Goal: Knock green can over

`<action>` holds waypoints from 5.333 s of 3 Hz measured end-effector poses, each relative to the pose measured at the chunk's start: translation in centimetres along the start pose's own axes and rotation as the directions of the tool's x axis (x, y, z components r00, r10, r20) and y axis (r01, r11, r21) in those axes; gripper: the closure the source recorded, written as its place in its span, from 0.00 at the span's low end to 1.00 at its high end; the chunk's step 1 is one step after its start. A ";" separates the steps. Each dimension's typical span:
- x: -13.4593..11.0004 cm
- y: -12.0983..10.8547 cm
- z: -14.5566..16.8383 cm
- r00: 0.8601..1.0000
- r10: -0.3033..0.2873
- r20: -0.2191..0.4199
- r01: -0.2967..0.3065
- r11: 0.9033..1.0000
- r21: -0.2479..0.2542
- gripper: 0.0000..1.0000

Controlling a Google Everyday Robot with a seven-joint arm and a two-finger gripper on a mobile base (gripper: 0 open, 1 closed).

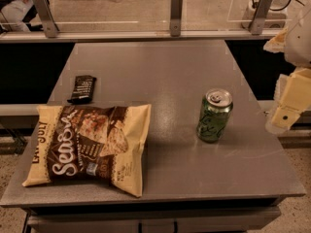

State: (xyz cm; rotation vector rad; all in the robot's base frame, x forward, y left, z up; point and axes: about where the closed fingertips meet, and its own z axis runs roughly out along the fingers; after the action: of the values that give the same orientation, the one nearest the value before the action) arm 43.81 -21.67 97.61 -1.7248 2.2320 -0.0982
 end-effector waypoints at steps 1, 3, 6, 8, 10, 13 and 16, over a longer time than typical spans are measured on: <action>0.0 0.0 0.0 1.000 0.000 0.000 0.000 1.000 0.000 0.00; 0.7 4.0 2.8 0.972 0.046 0.228 -0.054 0.998 0.032 0.00; -1.4 4.4 8.0 0.758 0.013 0.652 -0.140 0.980 0.143 0.00; -5.3 5.5 10.5 0.586 0.165 0.793 -0.153 0.984 -0.092 0.00; -5.6 5.5 10.5 0.572 0.175 0.801 -0.154 0.983 -0.104 0.18; -6.4 5.5 10.1 0.582 0.162 0.797 -0.143 0.985 -0.096 0.87; -4.8 -5.1 5.4 0.859 0.185 0.476 -0.205 0.979 -0.011 1.00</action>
Offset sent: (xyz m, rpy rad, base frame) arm -0.0318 0.0122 -0.0168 0.5149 -0.2092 -0.0785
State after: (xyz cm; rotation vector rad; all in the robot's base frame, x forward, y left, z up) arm 51.16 -17.73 94.75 -1.3087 1.9956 0.2964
